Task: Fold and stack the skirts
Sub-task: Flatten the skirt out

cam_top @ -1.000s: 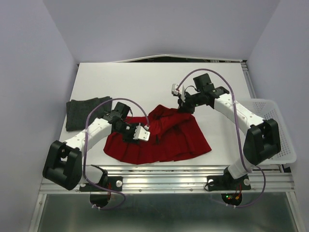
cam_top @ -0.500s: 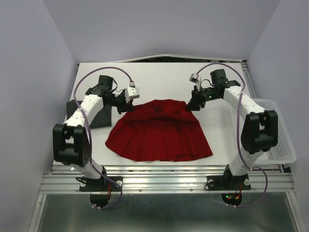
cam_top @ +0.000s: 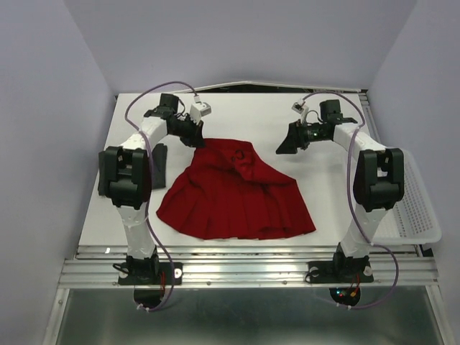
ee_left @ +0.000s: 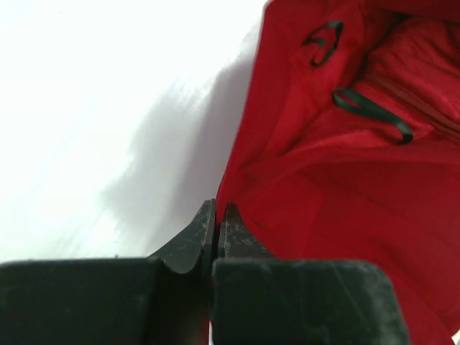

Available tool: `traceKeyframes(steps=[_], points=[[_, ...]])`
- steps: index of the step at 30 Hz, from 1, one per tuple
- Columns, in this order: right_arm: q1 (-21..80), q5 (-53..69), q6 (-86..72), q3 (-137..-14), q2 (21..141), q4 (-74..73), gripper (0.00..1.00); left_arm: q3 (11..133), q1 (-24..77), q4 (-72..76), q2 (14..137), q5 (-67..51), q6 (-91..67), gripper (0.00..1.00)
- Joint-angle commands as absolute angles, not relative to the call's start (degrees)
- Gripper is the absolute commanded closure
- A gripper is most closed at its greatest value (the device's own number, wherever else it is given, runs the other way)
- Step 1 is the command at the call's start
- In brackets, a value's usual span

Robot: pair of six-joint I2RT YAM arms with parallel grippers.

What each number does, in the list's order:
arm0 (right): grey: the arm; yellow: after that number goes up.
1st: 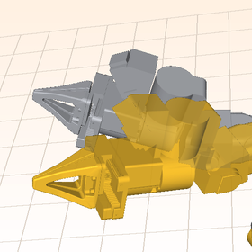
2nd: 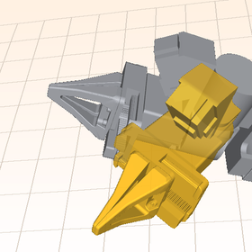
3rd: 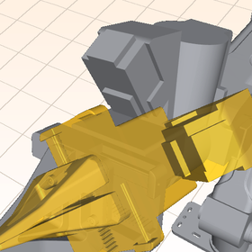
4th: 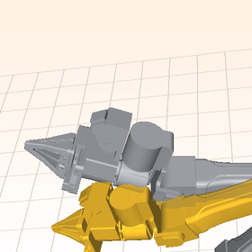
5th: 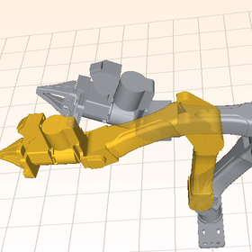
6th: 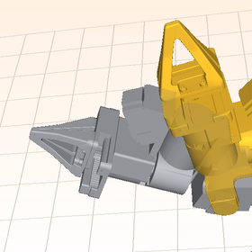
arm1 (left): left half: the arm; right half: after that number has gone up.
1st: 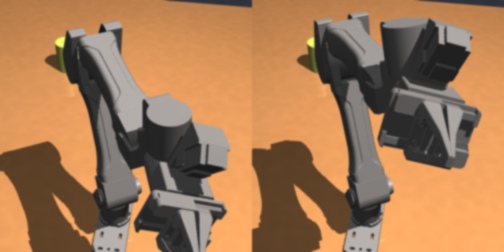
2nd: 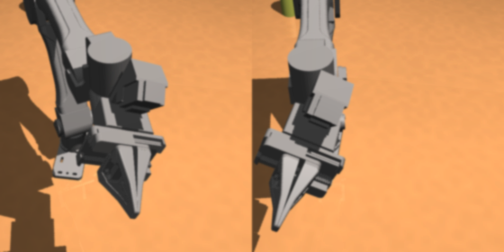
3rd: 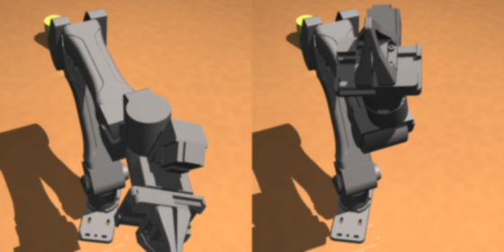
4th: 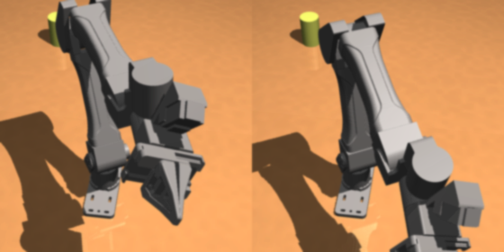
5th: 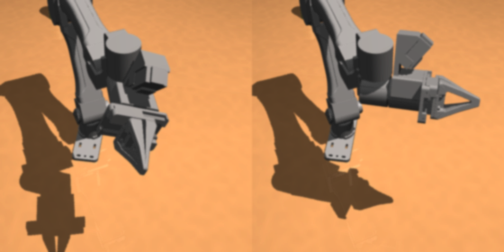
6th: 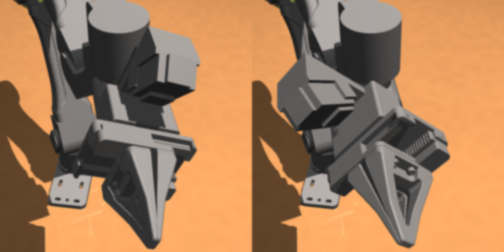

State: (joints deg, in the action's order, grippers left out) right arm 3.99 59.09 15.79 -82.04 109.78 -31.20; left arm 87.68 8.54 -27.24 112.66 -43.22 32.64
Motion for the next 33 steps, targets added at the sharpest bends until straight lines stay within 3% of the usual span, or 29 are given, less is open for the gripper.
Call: traceKeyframes(steps=[1, 8, 16, 25, 33], points=[[3.8, 58.2, 16.7, -84.5, 107.8, -26.6, 0.07, 99.1, 8.4, -29.6, 118.6, -41.0, 26.7, 1.00], [4.4, 55.2, 20.3, -81.6, 108.1, -26.1, 0.00, 115.2, 8.3, -36.6, 134.7, -40.1, 19.5, 1.00], [4.4, 53.8, 16.1, -87.3, 115.4, -23.6, 0.00, 114.7, 8.7, -31.5, 132.8, -35.3, 17.6, 1.00], [3.9, 45.1, -3.9, -93.3, 125.3, -10.2, 0.04, 110.6, 9.8, -30.6, 128.6, -32.3, 21.4, 1.00], [3.3, 48.2, -21.4, -94.7, 130.6, -0.7, 0.11, 108.3, 9.8, -30.2, 126.1, -28.7, 25.6, 0.91]])
